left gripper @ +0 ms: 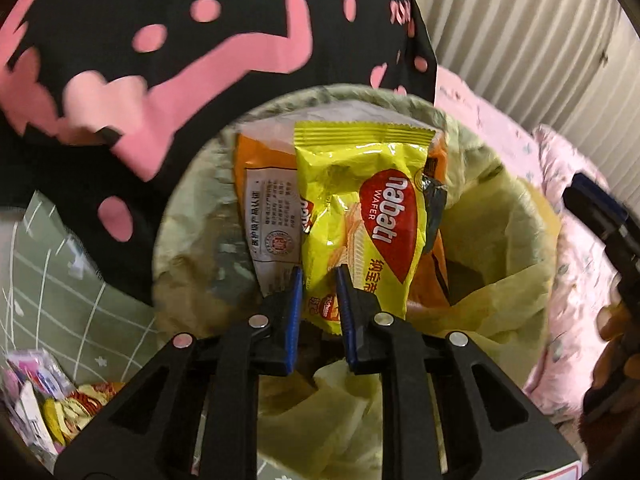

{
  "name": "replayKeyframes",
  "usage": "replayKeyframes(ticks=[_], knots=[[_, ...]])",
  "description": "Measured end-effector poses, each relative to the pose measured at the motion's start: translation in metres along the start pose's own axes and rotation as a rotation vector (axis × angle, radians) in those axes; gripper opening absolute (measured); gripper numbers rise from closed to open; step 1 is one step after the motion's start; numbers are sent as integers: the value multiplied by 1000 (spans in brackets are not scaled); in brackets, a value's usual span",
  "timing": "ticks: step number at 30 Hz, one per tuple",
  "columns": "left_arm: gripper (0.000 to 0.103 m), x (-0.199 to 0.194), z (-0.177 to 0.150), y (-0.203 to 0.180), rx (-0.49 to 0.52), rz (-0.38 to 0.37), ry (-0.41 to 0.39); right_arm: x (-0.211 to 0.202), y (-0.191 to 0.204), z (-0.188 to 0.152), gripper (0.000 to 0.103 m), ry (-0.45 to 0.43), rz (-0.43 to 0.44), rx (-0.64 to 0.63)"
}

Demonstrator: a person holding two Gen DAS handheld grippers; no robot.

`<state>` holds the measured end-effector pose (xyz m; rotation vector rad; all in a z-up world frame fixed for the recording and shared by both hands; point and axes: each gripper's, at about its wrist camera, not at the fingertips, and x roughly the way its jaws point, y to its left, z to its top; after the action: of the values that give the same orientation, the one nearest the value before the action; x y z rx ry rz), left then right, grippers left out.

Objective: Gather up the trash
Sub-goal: 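Open the right gripper over the bin while the left releases the wafer packet, then move both tools back toward the red paper cup and receipt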

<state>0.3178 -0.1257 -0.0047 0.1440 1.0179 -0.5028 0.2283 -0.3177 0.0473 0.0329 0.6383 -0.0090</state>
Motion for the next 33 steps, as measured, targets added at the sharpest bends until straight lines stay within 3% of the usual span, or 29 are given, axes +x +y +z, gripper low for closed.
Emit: replayKeyframes(ticks=[5,9,12,16,23,25,33], knots=[[17,-4,0,-3,-8,-61,-27,7,-8,-1,46,10,-4,17],[38,-31,-8,5,-36,-128,-86,7,-3,0,46,-2,11,16],[44,-50,-13,9,-37,-127,-126,4,7,3,46,-17,20,5],[46,-78,-31,24,-63,-104,-195,-1,26,6,46,-48,48,-7],[46,-119,-82,84,-189,57,-339,-9,80,11,47,-79,126,-54],[46,-126,-96,103,-237,110,-361,-10,101,12,52,-83,158,-74],[46,-149,-173,187,-446,271,-355,1,179,7,54,-21,333,-173]])
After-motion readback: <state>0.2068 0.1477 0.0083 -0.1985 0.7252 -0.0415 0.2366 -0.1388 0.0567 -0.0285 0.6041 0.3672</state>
